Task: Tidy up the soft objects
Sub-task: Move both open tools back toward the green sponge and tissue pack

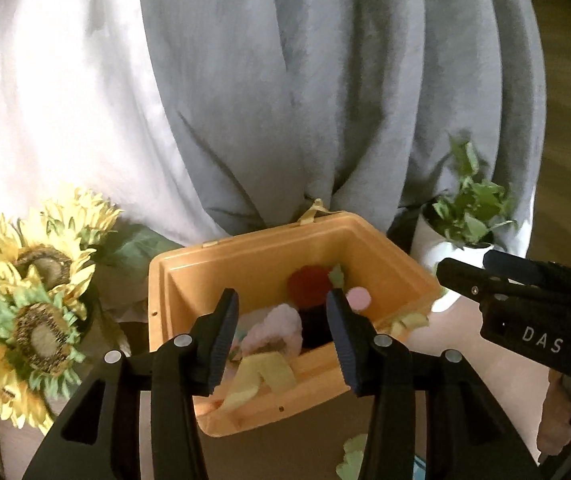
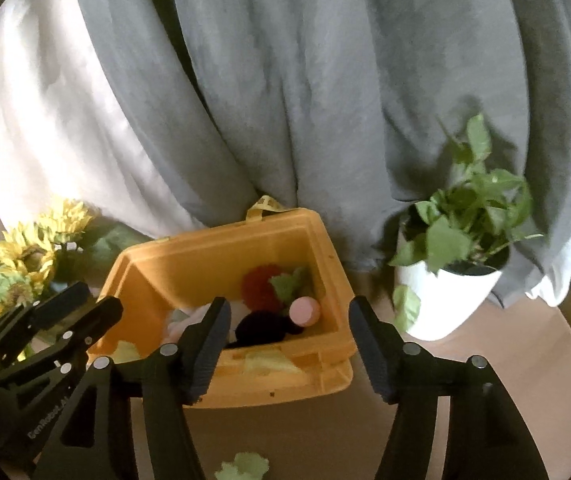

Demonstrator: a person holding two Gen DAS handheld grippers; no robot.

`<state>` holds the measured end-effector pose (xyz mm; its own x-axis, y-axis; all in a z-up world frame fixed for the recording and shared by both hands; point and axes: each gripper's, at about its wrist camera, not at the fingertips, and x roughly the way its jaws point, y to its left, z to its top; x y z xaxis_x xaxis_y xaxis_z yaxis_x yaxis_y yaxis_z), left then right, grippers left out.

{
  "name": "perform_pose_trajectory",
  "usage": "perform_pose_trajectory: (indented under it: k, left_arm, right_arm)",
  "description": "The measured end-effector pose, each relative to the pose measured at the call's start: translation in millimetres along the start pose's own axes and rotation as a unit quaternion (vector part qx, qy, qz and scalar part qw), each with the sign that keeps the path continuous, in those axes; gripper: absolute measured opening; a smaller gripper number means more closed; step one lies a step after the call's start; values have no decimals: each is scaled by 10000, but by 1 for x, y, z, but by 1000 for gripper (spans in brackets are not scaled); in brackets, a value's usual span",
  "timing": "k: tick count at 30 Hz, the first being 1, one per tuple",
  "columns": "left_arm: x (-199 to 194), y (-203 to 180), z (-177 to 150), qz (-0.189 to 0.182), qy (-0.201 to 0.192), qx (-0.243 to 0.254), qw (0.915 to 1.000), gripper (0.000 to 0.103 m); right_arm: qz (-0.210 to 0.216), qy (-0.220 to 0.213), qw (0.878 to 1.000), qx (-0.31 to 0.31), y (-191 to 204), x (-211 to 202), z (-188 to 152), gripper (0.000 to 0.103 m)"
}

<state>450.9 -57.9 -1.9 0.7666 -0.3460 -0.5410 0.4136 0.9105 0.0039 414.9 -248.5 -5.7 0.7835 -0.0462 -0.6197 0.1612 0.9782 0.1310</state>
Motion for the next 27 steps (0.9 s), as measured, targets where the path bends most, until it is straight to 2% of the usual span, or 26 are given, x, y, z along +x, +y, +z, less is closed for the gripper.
perform_pose_trajectory:
  k: [17, 27]
  left_arm:
    - [-57, -2, -36, -337, -87, 223, 9991, 48]
    - [-78, -3, -60, -576, 56, 415, 9975, 50]
  right_arm:
    - [-317, -52, 9995, 52, 18, -63, -43, 71]
    - [-429, 178, 9988, 121, 27, -83, -76, 73]
